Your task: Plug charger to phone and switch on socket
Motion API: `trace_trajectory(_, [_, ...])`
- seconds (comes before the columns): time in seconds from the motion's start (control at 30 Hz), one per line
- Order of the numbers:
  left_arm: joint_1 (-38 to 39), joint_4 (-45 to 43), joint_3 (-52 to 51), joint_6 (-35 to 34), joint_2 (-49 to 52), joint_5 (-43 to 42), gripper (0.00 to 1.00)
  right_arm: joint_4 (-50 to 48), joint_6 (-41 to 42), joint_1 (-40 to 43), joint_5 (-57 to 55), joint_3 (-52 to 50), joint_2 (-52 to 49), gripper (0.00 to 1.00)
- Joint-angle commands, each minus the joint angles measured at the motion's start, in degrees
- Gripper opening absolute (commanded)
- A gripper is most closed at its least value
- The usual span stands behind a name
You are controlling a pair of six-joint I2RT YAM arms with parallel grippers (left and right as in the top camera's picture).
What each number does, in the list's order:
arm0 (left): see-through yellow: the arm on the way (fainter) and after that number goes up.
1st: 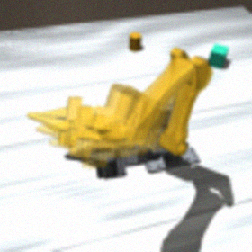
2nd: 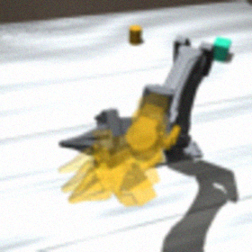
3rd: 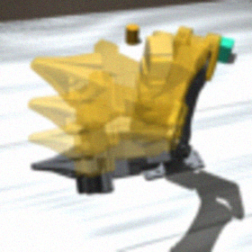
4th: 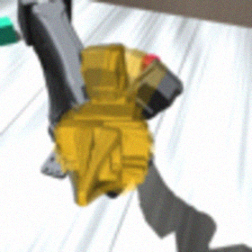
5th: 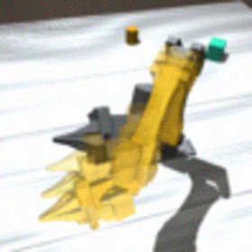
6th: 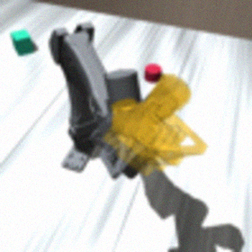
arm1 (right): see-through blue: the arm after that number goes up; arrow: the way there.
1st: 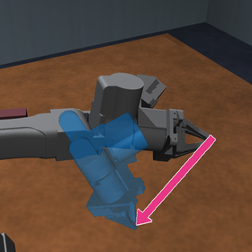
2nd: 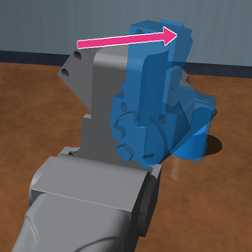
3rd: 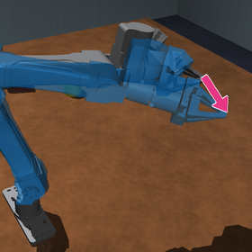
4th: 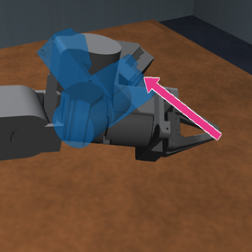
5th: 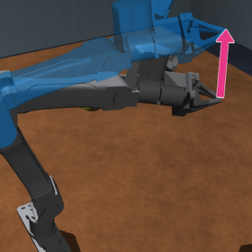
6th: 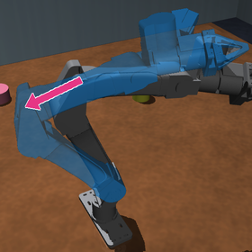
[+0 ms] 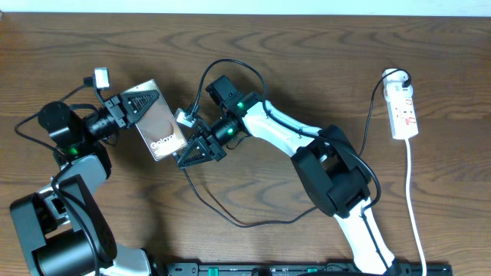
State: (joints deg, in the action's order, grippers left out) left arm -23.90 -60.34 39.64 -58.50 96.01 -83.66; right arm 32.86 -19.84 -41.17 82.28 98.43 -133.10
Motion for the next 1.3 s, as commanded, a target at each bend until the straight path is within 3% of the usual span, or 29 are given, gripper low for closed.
trace_trajectory(0.0, [1.2, -0.4, 0.7, 2.4, -0.5, -2.3, 0.08, -0.8, 0.6, -0.4, 2.1, 1.2, 2.4, 0.01])
trace_trajectory(0.8, [1.3, -0.4, 0.4, 4.9, -0.5, -2.7, 0.07, -2.9, 1.7, -0.4, 4.0, 1.2, 2.4, 0.01])
trace_trajectory(1.27, [2.7, -0.4, -0.4, 6.6, -0.5, -2.3, 0.07, -8.0, 7.2, -0.3, 4.0, 1.2, 2.4, 0.01])
